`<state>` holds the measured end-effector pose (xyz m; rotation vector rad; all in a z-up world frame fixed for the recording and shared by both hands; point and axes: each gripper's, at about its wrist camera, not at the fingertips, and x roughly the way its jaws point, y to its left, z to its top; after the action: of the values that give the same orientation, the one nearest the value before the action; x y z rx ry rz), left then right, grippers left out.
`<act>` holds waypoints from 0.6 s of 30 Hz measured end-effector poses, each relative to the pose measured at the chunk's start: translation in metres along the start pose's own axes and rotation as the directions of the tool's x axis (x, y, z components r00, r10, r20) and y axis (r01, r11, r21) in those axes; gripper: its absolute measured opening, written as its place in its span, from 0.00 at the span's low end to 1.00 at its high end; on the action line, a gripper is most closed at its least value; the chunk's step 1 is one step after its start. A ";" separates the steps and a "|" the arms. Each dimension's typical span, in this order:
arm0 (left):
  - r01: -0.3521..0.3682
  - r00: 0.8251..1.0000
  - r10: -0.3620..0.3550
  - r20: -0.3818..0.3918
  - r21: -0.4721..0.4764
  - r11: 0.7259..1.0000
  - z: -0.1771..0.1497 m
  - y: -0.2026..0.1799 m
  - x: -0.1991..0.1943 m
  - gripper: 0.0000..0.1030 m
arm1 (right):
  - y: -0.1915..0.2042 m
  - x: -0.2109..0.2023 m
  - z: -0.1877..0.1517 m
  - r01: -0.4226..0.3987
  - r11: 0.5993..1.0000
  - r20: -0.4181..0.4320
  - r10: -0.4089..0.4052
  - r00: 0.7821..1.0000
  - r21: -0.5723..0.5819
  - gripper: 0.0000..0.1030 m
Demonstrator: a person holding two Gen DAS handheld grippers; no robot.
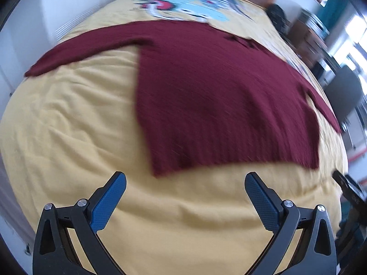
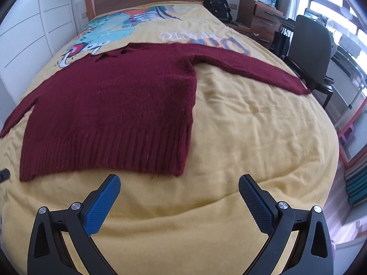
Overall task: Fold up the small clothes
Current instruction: 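Grasp the cuff of the sleeve nearest the left tool with the left tool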
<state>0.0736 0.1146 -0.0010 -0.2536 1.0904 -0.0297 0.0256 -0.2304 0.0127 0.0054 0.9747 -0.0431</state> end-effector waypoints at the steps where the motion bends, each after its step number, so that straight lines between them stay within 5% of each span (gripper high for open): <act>1: -0.007 1.000 0.007 0.007 -0.028 1.000 0.008 0.013 -0.002 0.99 | -0.001 0.001 0.004 0.004 1.000 0.003 -0.004 1.000 0.002 1.00; 10: -0.138 0.987 0.151 0.059 -0.187 0.973 0.060 0.105 -0.004 0.99 | -0.008 0.019 0.037 0.035 0.999 0.006 -0.035 0.999 0.020 1.00; 18: -0.070 0.990 0.115 0.086 -0.411 0.909 0.100 0.196 0.015 0.99 | -0.019 0.041 0.058 0.074 0.997 -0.013 -0.074 0.997 0.036 1.00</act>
<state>0.1490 0.3216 -0.0131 -0.5722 0.9910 0.2982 0.0958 -0.2526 0.0117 0.0032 0.9852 -0.1290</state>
